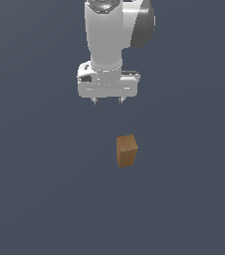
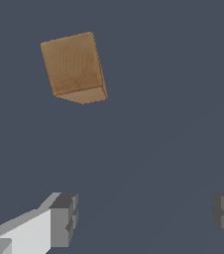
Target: Pick up the object and move it to a goal position.
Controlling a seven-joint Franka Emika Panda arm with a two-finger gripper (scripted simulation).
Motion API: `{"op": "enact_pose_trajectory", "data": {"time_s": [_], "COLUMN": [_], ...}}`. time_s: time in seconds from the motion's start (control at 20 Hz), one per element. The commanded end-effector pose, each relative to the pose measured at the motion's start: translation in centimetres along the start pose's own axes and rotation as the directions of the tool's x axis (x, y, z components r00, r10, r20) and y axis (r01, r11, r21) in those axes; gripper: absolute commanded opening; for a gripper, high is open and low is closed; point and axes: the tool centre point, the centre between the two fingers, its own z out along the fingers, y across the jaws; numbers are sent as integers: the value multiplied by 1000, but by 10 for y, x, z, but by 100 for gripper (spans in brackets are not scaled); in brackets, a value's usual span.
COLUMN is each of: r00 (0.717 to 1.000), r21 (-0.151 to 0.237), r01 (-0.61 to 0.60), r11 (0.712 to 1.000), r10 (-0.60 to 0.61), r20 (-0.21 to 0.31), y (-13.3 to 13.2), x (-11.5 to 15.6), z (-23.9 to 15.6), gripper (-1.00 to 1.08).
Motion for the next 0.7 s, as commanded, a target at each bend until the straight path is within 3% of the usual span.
{"op": "enact_pose_trajectory", "data": {"time_s": [0.0, 0.3, 0.65], "r00": [1000, 1000, 997], "r21": [0, -5, -16], "r01": [1, 18, 70], "r11": [1000, 1000, 997], "r10": [-1, -18, -70], "r20": [1, -9, -38], "y": [0, -5, -21], "x": [0, 11, 45], "z": [0, 4, 20], "gripper": [100, 100, 100]}}
